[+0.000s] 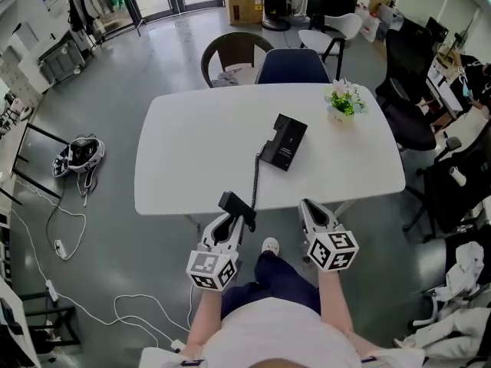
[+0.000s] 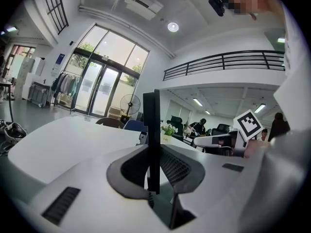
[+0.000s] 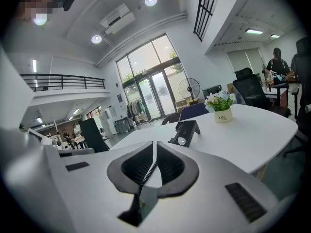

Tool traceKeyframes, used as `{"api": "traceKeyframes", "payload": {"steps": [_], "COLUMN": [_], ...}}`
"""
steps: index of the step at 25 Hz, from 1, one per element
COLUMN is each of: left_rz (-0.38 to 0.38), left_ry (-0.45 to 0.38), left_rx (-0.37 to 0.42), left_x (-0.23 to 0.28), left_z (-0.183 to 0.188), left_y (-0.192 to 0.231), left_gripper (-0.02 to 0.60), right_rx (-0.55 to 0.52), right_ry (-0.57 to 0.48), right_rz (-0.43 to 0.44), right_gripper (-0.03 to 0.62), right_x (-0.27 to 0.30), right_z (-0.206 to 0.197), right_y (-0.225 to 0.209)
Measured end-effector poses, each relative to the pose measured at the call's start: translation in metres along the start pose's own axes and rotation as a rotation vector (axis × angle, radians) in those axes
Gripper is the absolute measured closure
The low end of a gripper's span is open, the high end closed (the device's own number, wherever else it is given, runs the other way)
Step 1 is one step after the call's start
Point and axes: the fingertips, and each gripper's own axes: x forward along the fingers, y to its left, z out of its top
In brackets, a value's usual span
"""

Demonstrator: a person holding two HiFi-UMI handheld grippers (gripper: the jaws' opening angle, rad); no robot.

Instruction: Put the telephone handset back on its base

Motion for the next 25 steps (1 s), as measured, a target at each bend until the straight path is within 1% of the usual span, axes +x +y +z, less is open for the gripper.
{"api": "traceKeyframes", "payload": {"steps": [10,20,25], "left_rz": [0.022,-0.005,-0.017], "left_ry": [0.021,0.055,0.068], "left_rx": [-0.002,0.016,0.02], "left_x": [0.048,0.11,0.135], "left_z": [0.012,0.016,0.02], "left_y": [0.015,0.025,0.031], "left_gripper": [0.503,0.503,0.503], "right_rx": [0.013,0.006,0.006], "right_ry": [0.01,0.01,0.014], "right_rz": [0.019,0.034,0.04], "right_gripper": [0.548,0.548,0.548], "right_x": [0.041,0.086,0.103], "right_z": [0.023,0.049,0.058], "right_y": [-0.029,-0.064,-0.074]}}
